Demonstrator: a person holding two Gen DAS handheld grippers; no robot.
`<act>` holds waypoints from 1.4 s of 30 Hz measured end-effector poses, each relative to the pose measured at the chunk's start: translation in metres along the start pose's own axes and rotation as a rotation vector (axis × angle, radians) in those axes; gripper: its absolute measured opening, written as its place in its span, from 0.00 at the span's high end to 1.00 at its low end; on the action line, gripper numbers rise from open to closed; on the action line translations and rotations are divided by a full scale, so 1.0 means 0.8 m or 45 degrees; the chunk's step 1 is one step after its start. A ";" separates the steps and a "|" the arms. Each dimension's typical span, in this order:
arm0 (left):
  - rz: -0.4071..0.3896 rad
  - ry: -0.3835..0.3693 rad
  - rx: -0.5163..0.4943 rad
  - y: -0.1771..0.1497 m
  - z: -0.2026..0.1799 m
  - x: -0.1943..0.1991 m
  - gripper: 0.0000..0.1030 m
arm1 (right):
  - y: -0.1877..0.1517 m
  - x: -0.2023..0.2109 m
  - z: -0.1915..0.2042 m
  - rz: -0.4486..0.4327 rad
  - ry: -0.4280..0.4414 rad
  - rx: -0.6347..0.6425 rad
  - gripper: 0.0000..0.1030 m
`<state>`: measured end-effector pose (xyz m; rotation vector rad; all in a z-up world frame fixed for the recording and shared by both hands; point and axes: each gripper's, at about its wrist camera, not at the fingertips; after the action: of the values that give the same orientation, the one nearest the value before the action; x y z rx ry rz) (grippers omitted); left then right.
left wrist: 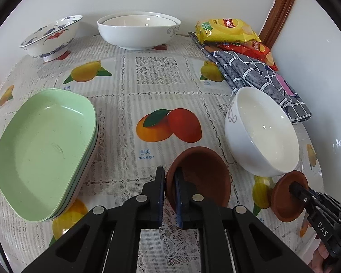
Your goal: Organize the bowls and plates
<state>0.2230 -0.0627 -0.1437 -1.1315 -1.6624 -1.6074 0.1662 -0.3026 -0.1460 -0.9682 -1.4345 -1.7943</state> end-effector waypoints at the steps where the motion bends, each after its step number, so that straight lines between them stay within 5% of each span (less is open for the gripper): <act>1: -0.004 0.001 -0.001 0.000 0.000 0.003 0.91 | 0.000 0.003 0.002 -0.006 0.004 0.004 0.92; 27: -0.180 0.001 -0.034 0.007 -0.008 0.089 0.91 | 0.011 0.092 0.016 -0.178 0.073 0.006 0.92; 42: -0.229 0.051 -0.054 0.037 0.000 0.094 0.91 | 0.054 0.091 0.036 -0.224 0.065 0.022 0.92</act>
<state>0.2120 -0.0507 -0.0647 -0.9863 -1.7538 -1.7720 0.1686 -0.2854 -0.0577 -0.8024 -1.5409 -1.9147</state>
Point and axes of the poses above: each gripper's, at about its wrist camera, not at the fingertips, and x roughly against the way its jaws point, z to its left, y to its top, and after that the axes turned 3 degrees about -x, right-handed
